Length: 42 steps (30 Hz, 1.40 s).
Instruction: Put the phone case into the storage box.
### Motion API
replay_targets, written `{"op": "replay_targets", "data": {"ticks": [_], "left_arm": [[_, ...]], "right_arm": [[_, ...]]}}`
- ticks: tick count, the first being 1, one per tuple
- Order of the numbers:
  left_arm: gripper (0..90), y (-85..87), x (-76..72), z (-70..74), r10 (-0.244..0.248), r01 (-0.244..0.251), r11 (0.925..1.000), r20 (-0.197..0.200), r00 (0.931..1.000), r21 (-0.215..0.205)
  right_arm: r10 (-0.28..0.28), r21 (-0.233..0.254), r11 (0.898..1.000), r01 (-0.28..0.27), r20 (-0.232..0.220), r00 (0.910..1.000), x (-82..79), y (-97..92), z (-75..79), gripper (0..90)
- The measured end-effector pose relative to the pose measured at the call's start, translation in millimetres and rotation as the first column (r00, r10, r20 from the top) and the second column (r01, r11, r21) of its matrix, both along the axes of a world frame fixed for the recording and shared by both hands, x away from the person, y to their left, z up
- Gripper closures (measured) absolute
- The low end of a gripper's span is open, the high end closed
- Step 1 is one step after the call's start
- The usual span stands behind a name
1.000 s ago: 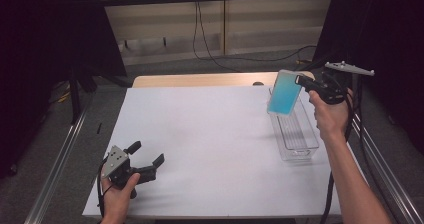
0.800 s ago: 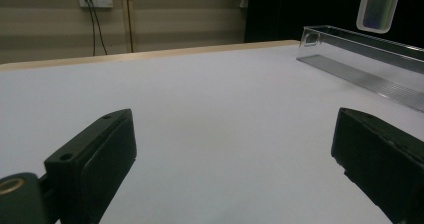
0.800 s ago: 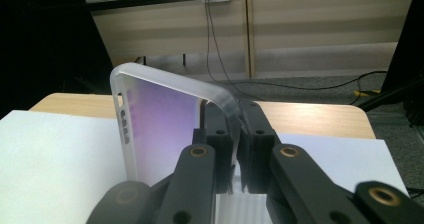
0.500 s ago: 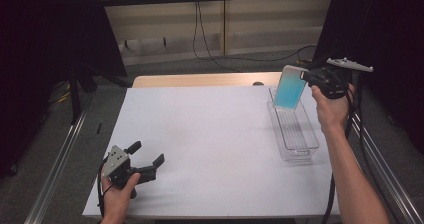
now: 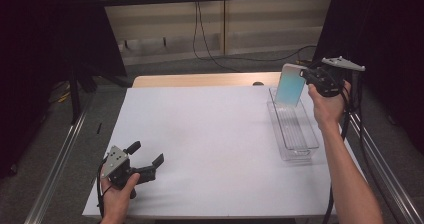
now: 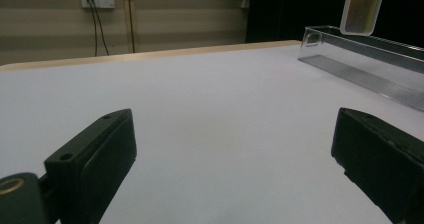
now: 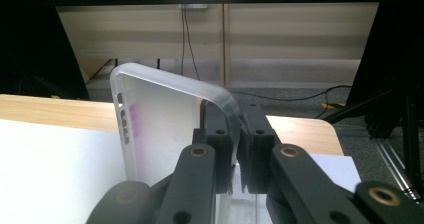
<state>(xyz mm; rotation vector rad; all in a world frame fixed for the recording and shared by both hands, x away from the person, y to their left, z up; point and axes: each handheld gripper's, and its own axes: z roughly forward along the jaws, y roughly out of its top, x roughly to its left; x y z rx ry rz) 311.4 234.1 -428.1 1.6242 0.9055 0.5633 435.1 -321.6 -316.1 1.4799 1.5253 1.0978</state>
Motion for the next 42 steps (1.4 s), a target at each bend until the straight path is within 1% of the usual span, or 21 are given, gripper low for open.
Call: {"op": "replay_targets", "data": {"ticks": [5, 12, 17, 20, 22, 23, 25, 30, 31, 34, 35, 39, 42], "left_arm": [[4.2, 0.7, 0.1, -0.1, -0.001, 0.001, 1.0, -0.002, 1.0, 0.003], [4.2, 0.0, 0.0, -0.1, 0.001, -0.001, 1.0, -0.001, 1.0, 0.005], [4.2, 0.1, 1.3, -0.4, 0.009, -0.009, 1.0, -0.003, 1.0, -0.001], [4.1, 0.1, 1.0, -0.2, 0.01, -0.01, 0.9999, -0.002, 0.9999, 0.0], [4.2, 0.6, 0.7, 0.1, 0.009, -0.009, 1.0, 0.0, 1.0, 0.003], [4.2, 0.7, 0.6, 0.1, 0.008, -0.008, 1.0, 0.0, 1.0, 0.003], [4.2, 1.1, 0.5, 0.1, 0.009, -0.009, 1.0, 0.0, 1.0, 0.004], [4.2, 0.6, -0.1, 0.6, 0.002, -0.002, 1.0, 0.002, 1.0, 0.001], [4.2, -0.3, -0.3, 0.6, 0.005, -0.005, 1.0, 0.002, 1.0, -0.007], [4.2, -0.2, -0.1, 0.5, 0.004, -0.004, 1.0, 0.001, 1.0, -0.003], [4.2, 0.0, 0.0, 0.5, 0.005, -0.005, 1.0, 0.001, 1.0, -0.001], [4.2, 0.2, 0.2, 0.2, 0.006, -0.006, 1.0, 0.0, 1.0, -0.002], [4.2, 0.7, 0.5, 0.2, 0.003, -0.003, 1.0, -0.001, 1.0, 0.005]], "right_arm": [[-0.006, -0.015, 1.0, 0.006, 0.013, 0.9999, 4.7, -1.4, -4.6, 84.8], [-0.017, -0.014, 1.0, 0.017, 0.015, 0.9998, 11.8, -3.8, -11.2, 84.8], [-0.02, -0.028, 0.999, 0.02, 0.013, 0.9997, 20.1, -3.8, -18.4, 84.8], [-0.024, -0.028, 0.999, 0.024, 0.022, 0.9995, 24.6, -2.7, -22.0, 84.8], [-0.035, -0.045, 0.998, 0.036, 0.028, 0.999, 26.6, -0.5, -23.7, 84.8], [-0.027, -0.039, 0.999, 0.029, 0.029, 0.9992, 28.3, 0.0, -25.0, 84.8], [-0.041, -0.057, 0.997, 0.043, 0.033, 0.9986, 30.2, 1.3, -27.0, 84.8], [-0.058, -0.055, 0.997, 0.059, 0.035, 0.9977, 35.8, 1.3, -32.5, 84.8], [-0.056, -0.058, 0.997, 0.058, 0.034, 0.9978, 37.0, 1.3, -33.7, 84.8], [-0.059, -0.057, 0.996, 0.061, 0.033, 0.9977, 39.9, 1.6, -37.0, 84.8], [-0.061, -0.067, 0.996, 0.063, 0.035, 0.9975, 40.7, 1.4, -38.0, 84.8], [-0.071, -0.065, 0.995, 0.073, 0.03, 0.997, 43.5, -0.2, -42.0, 84.8], [-0.073, -0.062, 0.995, 0.075, 0.029, 0.9969, 45.1, -2.4, -44.7, 84.8]]}}
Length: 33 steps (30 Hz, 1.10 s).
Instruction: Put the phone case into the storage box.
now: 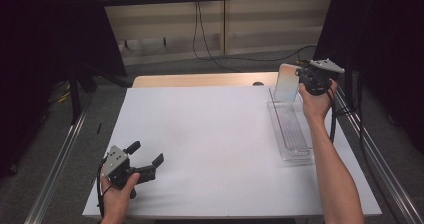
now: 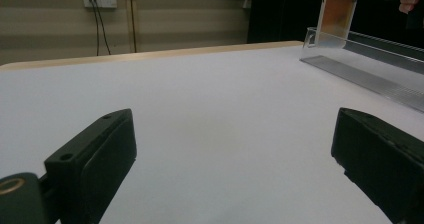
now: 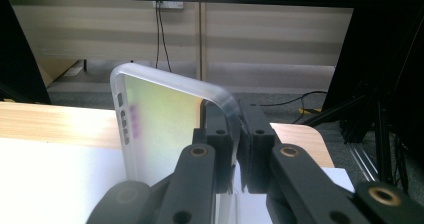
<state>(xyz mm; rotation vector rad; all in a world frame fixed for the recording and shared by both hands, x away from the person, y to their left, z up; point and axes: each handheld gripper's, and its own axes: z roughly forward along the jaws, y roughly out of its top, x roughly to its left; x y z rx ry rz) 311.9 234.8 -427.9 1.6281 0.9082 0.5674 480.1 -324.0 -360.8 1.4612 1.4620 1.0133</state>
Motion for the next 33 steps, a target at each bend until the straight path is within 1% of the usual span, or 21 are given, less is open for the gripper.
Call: {"op": "replay_targets", "data": {"ticks": [4, 7, 10, 19, 21, 27, 31, 33], "left_arm": [[4.2, -0.5, -0.2, -0.1, 0.0, 0.0, 1.0, -0.001, 1.0, -0.002], [4.3, -0.6, -0.1, 0.0, 0.002, -0.002, 1.0, 0.001, 1.0, 0.005], [4.2, -0.7, -0.5, 0.0, -0.001, 0.001, 1.0, -0.001, 1.0, -0.003], [4.2, 0.3, -1.4, 0.6, -0.002, 0.002, 1.0, 0.005, 1.0, -0.002], [4.2, 0.1, -1.6, 0.7, -0.001, 0.001, 1.0, 0.005, 1.0, -0.003], [4.2, 0.1, -1.4, 0.6, 0.001, -0.001, 1.0, 0.006, 1.0, -0.003], [4.2, 0.1, -1.7, 0.7, 0.0, 0.0, 1.0, 0.007, 1.0, -0.001], [4.2, 0.0, -1.9, 0.6, 0.0, 0.0, 1.0, 0.006, 1.0, -0.002]], "right_arm": [[-0.002, 0.005, 1.0, 0.002, -0.004, 1.0, 1.5, -1.4, -2.9, 84.8], [-0.002, -0.001, 1.0, 0.002, -0.01, 1.0, 2.9, -0.5, -5.5, 84.8], [-0.006, -0.006, 1.0, 0.005, -0.015, 0.9999, 4.4, 0.9, -9.2, 84.8], [0.009, -0.015, 1.0, -0.01, -0.03, 0.9995, 7.5, 5.6, -16.2, 84.8], [0.006, -0.023, 1.0, -0.007, -0.03, 0.9995, 8.0, 6.1, -17.4, 84.8], [0.003, -0.023, 1.0, -0.004, -0.032, 0.9995, 8.3, 5.9, -19.6, 84.8], [0.008, -0.032, 0.999, -0.009, -0.037, 0.9993, 7.9, 5.6, -23.6, 84.8], [0.006, -0.024, 1.0, -0.007, -0.035, 0.9994, 7.3, 5.1, -25.2, 84.8]]}}
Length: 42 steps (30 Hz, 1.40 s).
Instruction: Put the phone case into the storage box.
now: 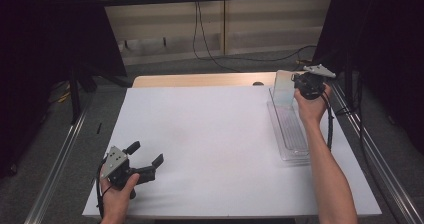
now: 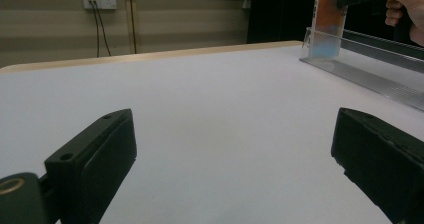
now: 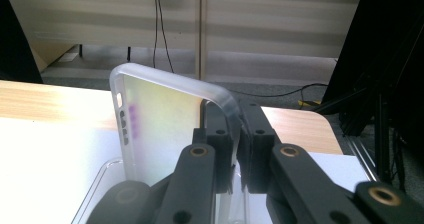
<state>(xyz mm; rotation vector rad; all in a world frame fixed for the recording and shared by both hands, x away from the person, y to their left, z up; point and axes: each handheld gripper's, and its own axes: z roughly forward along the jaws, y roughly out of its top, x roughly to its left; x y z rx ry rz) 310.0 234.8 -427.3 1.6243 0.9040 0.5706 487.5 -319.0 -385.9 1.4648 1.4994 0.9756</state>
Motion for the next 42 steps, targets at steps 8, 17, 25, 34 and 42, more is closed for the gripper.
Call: {"op": "replay_targets", "data": {"ticks": [8, 17, 25, 34, 42], "left_arm": [[4.2, -0.8, -0.1, 0.3, 0.004, -0.004, 1.0, 0.003, 1.0, 0.001], [4.2, -1.0, 0.5, 0.0, 0.001, -0.001, 1.0, 0.003, 1.0, 0.01], [4.2, -2.2, 0.4, 0.0, 0.001, -0.001, 1.0, 0.002, 1.0, 0.005], [4.2, -2.9, 1.3, -0.5, 0.0, 0.0, 1.0, 0.001, 1.0, 0.01], [4.2, -2.8, 1.2, -0.3, -0.001, 0.001, 1.0, 0.001, 1.0, 0.01]], "right_arm": [[0.009, 0.007, 1.0, -0.009, -0.016, 0.9998, -3.5, -1.9, 1.7, 84.4], [0.034, 0.009, 0.999, -0.034, -0.05, 0.9981, -8.6, -2.5, 6.5, 83.8], [0.075, 0.013, 0.997, -0.074, -0.102, 0.992, -12.7, -2.9, 13.2, 83.1], [0.082, 0.017, 0.997, -0.08, -0.173, 0.9815, -13.5, -8.5, 18.2, 83.3], [0.082, -0.018, 0.996, -0.089, -0.252, 0.9642, -8.5, -5.0, 26.8, 83.5]]}}
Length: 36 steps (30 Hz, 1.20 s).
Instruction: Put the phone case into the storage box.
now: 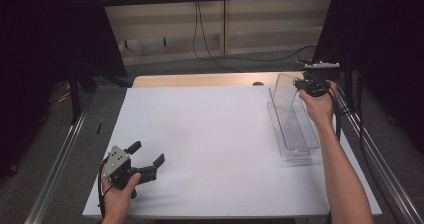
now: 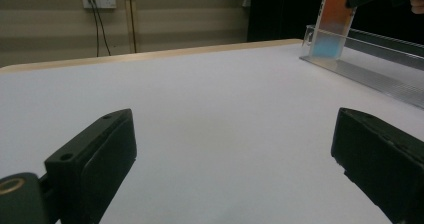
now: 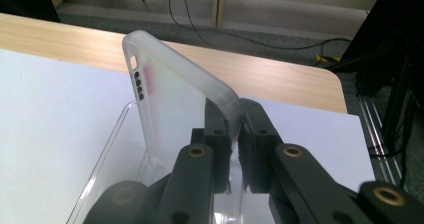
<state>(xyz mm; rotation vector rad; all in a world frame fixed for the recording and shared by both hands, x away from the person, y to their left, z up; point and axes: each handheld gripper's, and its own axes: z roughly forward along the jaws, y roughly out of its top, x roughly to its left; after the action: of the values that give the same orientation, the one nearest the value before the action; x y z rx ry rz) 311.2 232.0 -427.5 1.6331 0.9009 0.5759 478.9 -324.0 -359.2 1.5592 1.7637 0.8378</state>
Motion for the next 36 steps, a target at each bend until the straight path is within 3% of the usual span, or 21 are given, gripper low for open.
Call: {"op": "replay_targets", "data": {"ticks": [11, 20, 25, 36], "left_arm": [[4.2, -1.8, 0.5, -0.6, 0.001, -0.001, 1.0, -0.002, 1.0, 0.001], [4.2, -1.4, 1.0, -0.9, -0.004, 0.005, 1.0, -0.003, 1.0, 0.007], [4.2, -2.5, 1.5, -1.1, -0.005, 0.005, 1.0, -0.004, 1.0, 0.007], [4.2, -3.3, 2.1, -1.5, -0.008, 0.008, 0.9999, -0.004, 1.0, 0.008]], "right_arm": [[0.015, -0.041, 0.999, -0.017, -0.046, 0.9988, 6.7, 1.6, 4.8, 83.9], [0.051, -0.076, 0.996, -0.051, -0.003, 0.9987, 12.3, 5.0, 3.6, 84.3], [0.063, -0.07, 0.996, -0.062, 0.023, 0.9977, 16.4, 2.4, 0.5, 84.4], [0.095, -0.081, 0.992, -0.094, 0.009, 0.9955, 26.2, 1.5, 3.0, 84.3]]}}
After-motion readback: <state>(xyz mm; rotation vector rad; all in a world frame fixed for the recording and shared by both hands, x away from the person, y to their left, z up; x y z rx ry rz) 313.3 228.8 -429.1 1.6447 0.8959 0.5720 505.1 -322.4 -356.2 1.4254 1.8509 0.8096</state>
